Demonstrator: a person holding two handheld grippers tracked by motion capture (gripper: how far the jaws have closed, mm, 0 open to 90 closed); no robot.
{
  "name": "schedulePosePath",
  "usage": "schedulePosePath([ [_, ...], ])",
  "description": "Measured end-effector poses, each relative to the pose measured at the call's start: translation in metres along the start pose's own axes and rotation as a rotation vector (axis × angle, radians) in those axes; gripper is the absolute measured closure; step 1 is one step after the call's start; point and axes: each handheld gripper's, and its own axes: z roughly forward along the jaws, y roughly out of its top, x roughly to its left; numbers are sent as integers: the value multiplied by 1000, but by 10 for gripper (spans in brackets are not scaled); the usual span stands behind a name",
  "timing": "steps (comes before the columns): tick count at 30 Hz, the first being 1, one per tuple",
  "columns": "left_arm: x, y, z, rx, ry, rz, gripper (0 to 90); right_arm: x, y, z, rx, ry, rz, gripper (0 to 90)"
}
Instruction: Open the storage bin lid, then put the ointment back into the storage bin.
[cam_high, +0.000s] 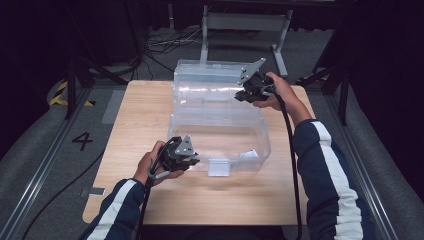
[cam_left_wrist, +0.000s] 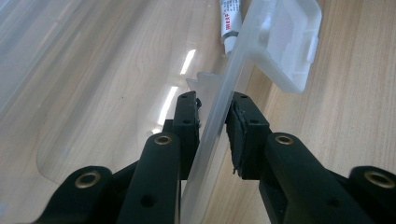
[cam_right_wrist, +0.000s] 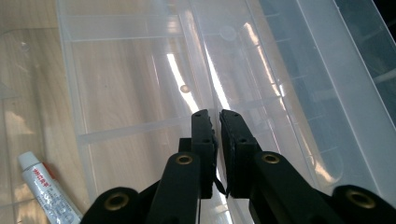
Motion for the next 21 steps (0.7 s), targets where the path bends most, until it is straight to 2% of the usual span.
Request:
schedulePosePath([
  [8, 1, -1, 0, -3, -10, -5, 747, 2, 3, -5, 16, 38, -17, 871],
  [10, 1, 0, 0, -2, -12, -7, 745, 5, 4, -9, 16, 61, -46, 884],
  [11, 1, 0, 0, -2, -13, -8, 746, 6, 4, -10, 15, 65, -46, 885],
  [17, 2, -1, 1, -14, -24, -12, 745, 10, 5, -14, 19, 75, -63, 888],
  [21, 3, -1, 1, -10, -27, -12, 746, 18, 3, -19, -3, 69, -62, 888],
])
